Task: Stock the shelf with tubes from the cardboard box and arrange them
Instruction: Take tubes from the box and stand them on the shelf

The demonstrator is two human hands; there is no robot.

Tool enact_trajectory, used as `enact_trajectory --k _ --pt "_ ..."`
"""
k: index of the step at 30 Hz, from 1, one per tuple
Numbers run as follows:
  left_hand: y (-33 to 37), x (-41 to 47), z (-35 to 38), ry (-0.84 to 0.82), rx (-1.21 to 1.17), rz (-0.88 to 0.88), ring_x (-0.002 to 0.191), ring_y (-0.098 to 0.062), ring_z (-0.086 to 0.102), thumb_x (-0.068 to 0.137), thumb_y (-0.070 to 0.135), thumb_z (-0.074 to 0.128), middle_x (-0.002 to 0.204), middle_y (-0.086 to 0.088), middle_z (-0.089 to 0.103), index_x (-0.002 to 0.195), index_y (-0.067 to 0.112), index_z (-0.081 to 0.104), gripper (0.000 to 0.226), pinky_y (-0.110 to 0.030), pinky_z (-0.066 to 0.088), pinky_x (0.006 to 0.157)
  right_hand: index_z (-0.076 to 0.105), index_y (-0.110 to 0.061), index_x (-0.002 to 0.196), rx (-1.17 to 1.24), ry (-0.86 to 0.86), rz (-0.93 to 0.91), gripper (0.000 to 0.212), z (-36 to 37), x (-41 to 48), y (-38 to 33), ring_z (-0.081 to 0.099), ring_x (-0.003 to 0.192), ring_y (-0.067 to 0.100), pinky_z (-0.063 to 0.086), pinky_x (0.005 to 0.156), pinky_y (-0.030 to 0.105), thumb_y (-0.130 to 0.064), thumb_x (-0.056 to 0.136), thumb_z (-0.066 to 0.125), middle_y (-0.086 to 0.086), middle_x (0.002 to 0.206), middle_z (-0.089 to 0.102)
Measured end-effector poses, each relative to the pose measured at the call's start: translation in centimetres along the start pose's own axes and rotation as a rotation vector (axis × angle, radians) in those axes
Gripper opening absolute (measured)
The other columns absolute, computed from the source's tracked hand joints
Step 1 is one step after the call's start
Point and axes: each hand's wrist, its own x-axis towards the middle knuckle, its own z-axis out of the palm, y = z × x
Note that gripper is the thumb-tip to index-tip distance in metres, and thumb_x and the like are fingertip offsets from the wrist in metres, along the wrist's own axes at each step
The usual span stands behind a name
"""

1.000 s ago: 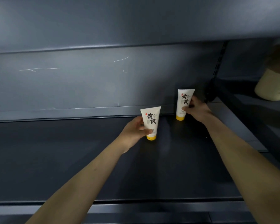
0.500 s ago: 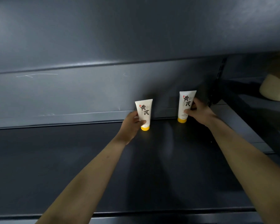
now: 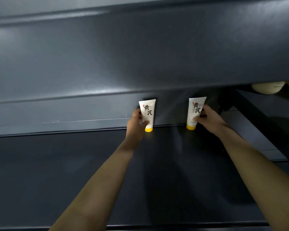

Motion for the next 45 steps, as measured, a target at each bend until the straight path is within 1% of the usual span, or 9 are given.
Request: enact_trajectory --k 4,8,10,13,18,23,26,35,45 --pt "0.5 -0.6 0.1 0.068 -0.013 -0.018 0.089 -0.013 0.056 0.08 -0.002 0.067 0.122 -0.008 0.051 0.12 0.01 0.051 0.044 -0.02 0.042 0.08 0.047 -0.013 0.13 0.041 0.019 0.044 0.046 0.4 -0.6 0.1 0.055 0.114 0.019 0.043 0.089 0.031 -0.007 0.087 0.063 0.005 0.122 0.059" --pt "0.8 -0.9 -0.7 0.05 -0.018 -0.05 0.092 -0.016 0.058 0.077 0.0 0.07 0.124 -0.01 0.052 0.124 0.011 0.047 0.053 -0.025 0.046 0.082 0.042 -0.012 0.133 0.058 0.041 0.122 0.058 0.3 -1.6 -0.1 0.056 0.113 0.023 0.047 0.09 0.035 -0.018 0.083 0.071 0.008 0.125 0.059" --pt "0.6 -1.3 -1.6 0.021 0.067 -0.062 0.102 -0.02 0.056 0.075 0.004 0.074 0.127 -0.01 0.05 0.129 0.01 0.044 0.062 -0.03 0.046 0.088 0.043 -0.012 0.135 -0.006 0.044 0.147 0.062 -0.1 -2.6 -0.6 0.055 0.115 0.025 0.046 0.09 0.034 -0.022 0.081 0.073 0.01 0.126 0.058" --pt "0.5 -2.6 -4.3 -0.063 0.274 -0.008 0.122 -0.029 0.048 0.077 0.012 0.075 0.134 -0.014 0.047 0.135 0.005 0.041 0.068 -0.034 0.04 0.1 0.053 -0.009 0.127 -0.205 0.002 0.084 0.055 -0.5 -4.8 -2.4 0.055 0.114 0.024 0.042 0.09 0.029 -0.023 0.079 0.075 0.011 0.124 0.058" --pt "0.6 -6.1 -11.1 -0.311 0.572 0.051 0.129 -0.024 0.042 0.081 0.021 0.072 0.141 -0.008 0.042 0.139 0.014 0.039 0.066 -0.032 0.036 0.103 0.054 -0.015 0.125 -0.493 -0.224 -0.039 0.058 1.4 -9.4 -8.9 0.054 0.107 0.019 0.039 0.089 0.023 -0.026 0.073 0.08 0.009 0.125 0.058" --pt "0.0 -10.1 -17.8 -0.485 0.815 0.087 0.125 -0.024 0.045 0.082 0.029 0.071 0.138 -0.005 0.045 0.139 0.017 0.04 0.066 -0.03 0.038 0.099 0.041 -0.019 0.139 -0.798 -0.506 -0.038 0.071 6.1 -14.8 -17.3 0.05 0.121 0.022 0.039 0.1 0.027 -0.034 0.079 0.075 0.004 0.136 0.05" --pt "-1.3 -12.6 -21.2 -0.501 0.807 0.075 0.124 -0.025 0.048 0.079 0.03 0.074 0.14 -0.005 0.046 0.14 0.017 0.039 0.071 -0.033 0.039 0.1 0.041 -0.025 0.139 -0.908 -0.538 -0.073 0.075 9.3 -17.6 -20.0 0.049 0.121 0.022 0.039 0.104 0.034 -0.042 0.074 0.076 0.002 0.137 0.047" --pt "-1.6 -21.2 -30.8 -0.448 0.746 -0.004 0.124 -0.02 0.048 0.079 0.035 0.073 0.139 0.001 0.047 0.139 0.022 0.04 0.07 -0.03 0.037 0.1 0.036 -0.029 0.141 -0.933 -0.636 -0.213 0.076 13.8 -26.3 -26.6 0.048 0.123 0.021 0.038 0.105 0.033 -0.045 0.077 0.073 -0.001 0.142 0.045" --pt "-5.6 -36.7 -36.3 -0.442 0.825 -0.227 0.125 -0.021 0.047 0.082 0.035 0.07 0.139 0.002 0.047 0.137 0.022 0.042 0.064 -0.035 0.037 0.104 0.036 -0.03 0.141 -0.891 -0.854 -0.335 0.075 19.2 -38.2 -25.8 0.048 0.121 0.02 0.04 0.103 0.035 -0.049 0.077 0.071 -0.002 0.142 0.044"
